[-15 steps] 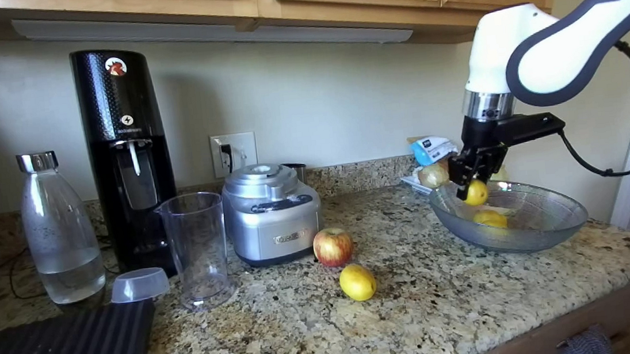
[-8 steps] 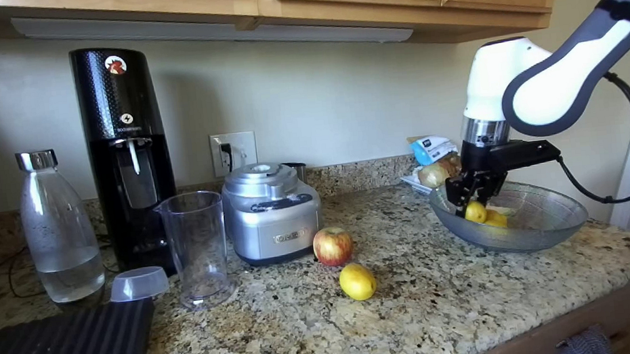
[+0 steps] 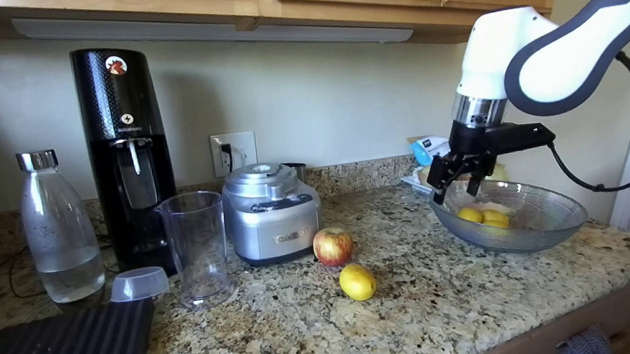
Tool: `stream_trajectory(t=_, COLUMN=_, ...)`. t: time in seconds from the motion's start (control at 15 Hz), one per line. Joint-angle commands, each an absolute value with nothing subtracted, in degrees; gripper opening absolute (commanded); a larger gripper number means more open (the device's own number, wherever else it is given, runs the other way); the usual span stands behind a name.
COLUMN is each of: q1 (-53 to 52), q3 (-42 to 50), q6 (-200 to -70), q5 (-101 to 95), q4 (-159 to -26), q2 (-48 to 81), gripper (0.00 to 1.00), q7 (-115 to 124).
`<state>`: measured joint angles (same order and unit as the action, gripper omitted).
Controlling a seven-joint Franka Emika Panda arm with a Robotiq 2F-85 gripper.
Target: Put the lemons and the apple inside the glass bowl
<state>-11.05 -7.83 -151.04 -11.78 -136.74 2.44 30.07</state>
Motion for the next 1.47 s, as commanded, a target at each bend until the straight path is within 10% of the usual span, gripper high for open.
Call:
stream_trajectory(t=0.0, q1=-12.6, q3=-10.5, q6=-149.7, q5=-10.4, q4=-139.7, q2=-4.6, gripper=1.0, q7=28.9)
stream_trajectory(t=1.4, q1=-22.3, q3=-18.1, q6=-151.4, q5=2.0, q4=-114.4, q2=27.2, gripper=1.0, q7=19.1)
